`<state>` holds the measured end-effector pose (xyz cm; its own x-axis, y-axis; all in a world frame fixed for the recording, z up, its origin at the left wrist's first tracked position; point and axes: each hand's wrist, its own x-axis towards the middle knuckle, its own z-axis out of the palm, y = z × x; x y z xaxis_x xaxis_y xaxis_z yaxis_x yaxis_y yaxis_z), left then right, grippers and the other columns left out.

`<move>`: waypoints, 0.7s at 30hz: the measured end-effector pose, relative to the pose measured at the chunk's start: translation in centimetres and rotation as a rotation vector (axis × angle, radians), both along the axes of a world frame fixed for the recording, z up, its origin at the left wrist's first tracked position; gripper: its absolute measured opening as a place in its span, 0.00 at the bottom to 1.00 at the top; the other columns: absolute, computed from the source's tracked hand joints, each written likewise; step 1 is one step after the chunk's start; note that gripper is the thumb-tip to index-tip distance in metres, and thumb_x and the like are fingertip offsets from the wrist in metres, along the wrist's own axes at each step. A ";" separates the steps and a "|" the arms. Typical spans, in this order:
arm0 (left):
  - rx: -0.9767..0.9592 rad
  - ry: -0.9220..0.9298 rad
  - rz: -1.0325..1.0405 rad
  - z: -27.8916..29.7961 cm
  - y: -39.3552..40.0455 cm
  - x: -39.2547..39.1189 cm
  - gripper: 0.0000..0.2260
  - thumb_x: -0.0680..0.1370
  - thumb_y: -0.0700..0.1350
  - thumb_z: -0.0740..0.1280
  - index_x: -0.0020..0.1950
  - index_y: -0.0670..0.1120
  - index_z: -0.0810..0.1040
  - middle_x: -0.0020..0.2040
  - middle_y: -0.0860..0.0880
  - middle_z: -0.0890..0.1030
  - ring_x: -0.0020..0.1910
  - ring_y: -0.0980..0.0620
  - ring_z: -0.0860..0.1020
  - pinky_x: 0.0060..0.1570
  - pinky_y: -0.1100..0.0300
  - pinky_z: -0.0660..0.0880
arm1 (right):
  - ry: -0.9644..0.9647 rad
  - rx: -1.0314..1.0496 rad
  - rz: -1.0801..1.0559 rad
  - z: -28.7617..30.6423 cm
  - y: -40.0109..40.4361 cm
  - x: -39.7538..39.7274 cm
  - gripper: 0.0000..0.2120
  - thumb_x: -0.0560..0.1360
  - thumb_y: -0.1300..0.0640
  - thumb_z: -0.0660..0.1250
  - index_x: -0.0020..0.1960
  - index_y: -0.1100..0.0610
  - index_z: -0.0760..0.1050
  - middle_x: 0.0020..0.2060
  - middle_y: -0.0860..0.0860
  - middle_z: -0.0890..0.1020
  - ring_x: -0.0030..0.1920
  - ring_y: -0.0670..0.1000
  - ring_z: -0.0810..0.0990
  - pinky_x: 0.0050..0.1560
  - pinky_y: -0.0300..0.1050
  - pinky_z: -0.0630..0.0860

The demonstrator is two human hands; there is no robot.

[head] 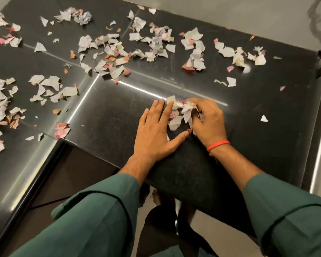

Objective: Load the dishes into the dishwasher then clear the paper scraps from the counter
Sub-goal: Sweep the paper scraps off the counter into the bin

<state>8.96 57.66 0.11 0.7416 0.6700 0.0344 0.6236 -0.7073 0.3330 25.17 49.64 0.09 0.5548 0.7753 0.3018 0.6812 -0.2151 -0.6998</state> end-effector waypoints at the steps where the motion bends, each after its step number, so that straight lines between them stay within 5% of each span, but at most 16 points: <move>1: 0.006 0.005 -0.001 0.0 -0.1 0.0 0.42 0.76 0.73 0.58 0.84 0.51 0.54 0.84 0.48 0.55 0.83 0.50 0.50 0.81 0.46 0.51 | 0.000 0.007 -0.012 0.0 -0.1 -0.1 0.15 0.72 0.67 0.67 0.57 0.58 0.82 0.50 0.52 0.85 0.53 0.55 0.80 0.55 0.44 0.75; 9: 0.048 0.006 0.002 0.0 -0.4 0.0 0.42 0.77 0.73 0.58 0.83 0.48 0.57 0.83 0.48 0.57 0.83 0.49 0.52 0.81 0.48 0.51 | 0.163 0.189 -0.361 -0.1 -0.7 0.0 0.12 0.74 0.63 0.67 0.55 0.59 0.83 0.48 0.52 0.85 0.50 0.52 0.84 0.53 0.50 0.79; 21: 0.052 -0.022 -0.028 -0.3 0.0 -0.2 0.35 0.78 0.70 0.57 0.79 0.51 0.65 0.83 0.46 0.57 0.83 0.48 0.52 0.80 0.46 0.51 | 0.471 0.276 -0.575 0.9 -1.9 -1.5 0.09 0.74 0.63 0.69 0.52 0.56 0.84 0.42 0.44 0.85 0.43 0.39 0.82 0.49 0.37 0.79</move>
